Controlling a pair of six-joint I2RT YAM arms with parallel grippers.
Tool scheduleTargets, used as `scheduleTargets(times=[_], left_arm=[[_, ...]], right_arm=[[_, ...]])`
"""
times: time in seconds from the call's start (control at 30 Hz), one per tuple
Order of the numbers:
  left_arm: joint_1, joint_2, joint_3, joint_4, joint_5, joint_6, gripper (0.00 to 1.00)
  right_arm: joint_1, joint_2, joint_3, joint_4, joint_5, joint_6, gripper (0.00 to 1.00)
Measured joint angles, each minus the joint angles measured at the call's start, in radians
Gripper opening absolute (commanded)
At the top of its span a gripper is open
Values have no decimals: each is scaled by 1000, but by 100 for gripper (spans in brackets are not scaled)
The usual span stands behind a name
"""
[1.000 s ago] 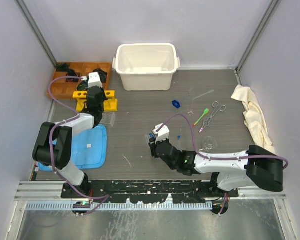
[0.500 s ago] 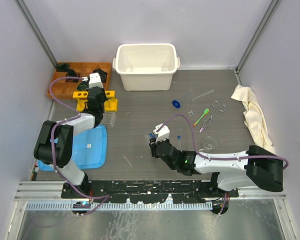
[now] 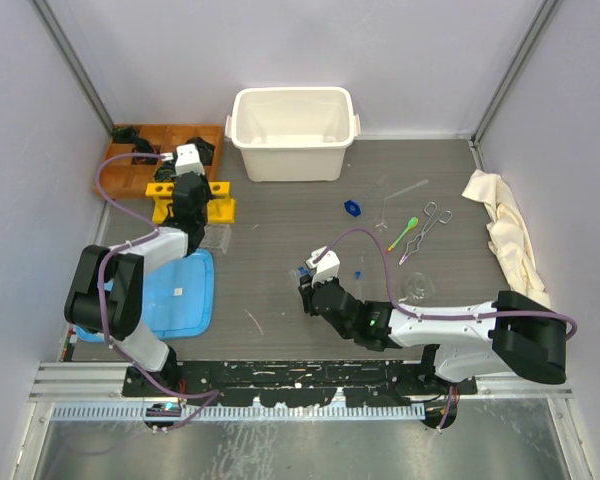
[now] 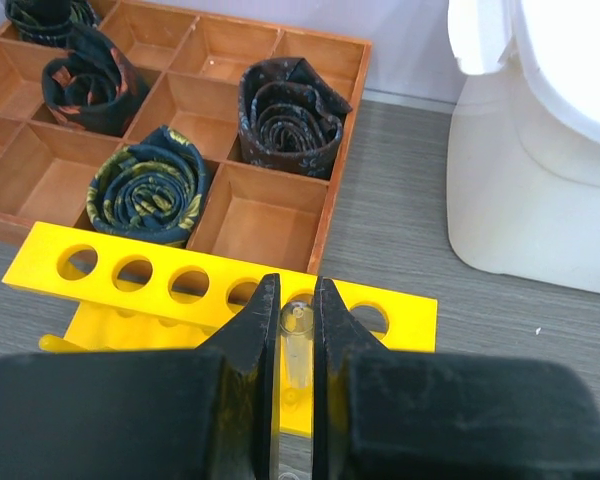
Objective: Organize the chemistry lab equipment
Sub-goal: Insert the test tube into the slot of the test tube rack.
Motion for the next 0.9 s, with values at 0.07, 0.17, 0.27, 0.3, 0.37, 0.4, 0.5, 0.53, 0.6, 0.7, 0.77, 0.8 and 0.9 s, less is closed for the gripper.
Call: scheduleTargets(times=[0.07,0.17,0.27,0.3,0.37,0.4,0.5,0.53,0.6,0.7,0.77,0.8,0.9], left_arm=[[0,-16,-1,0,0,0,0],[0,-36,-1,0,0,0,0],[0,-41,-1,-1,0,0,0],[0,-41,-1,-3,0,0,0],[0,-41,-2,-8,0,0,0],[0,-41,-3,-11,-1,0,0],[0,-41,-5,-17,-1,0,0],[0,-41,-6,-18,-1,-1,0],[0,-41,-8,-22,-1,-1,0],[0,-41,-8,-27,-1,-1,0],[0,-41,-8,-30,-1,-1,0],[0,-41,-8,-30,-1,-1,0],[0,-41,-8,-32,-1,-4,0]], right_arm=[[0,0,0,0,0,0,37],[0,0,0,0,-2,0,37],[0,0,0,0,-4,0,37],[0,0,0,0,-5,0,37],[0,0,-1,0,-5,1,37],[-2,0,-1,0,-5,1,37],[-3,0,-4,0,-6,3,37],[-3,-1,-5,0,-6,4,37],[-3,-4,-7,0,-6,5,37],[-3,-9,-8,0,-6,7,37],[-3,-9,-9,0,-6,7,37],[-3,-9,-9,0,-6,7,37],[-3,-9,-10,0,-6,7,37]])
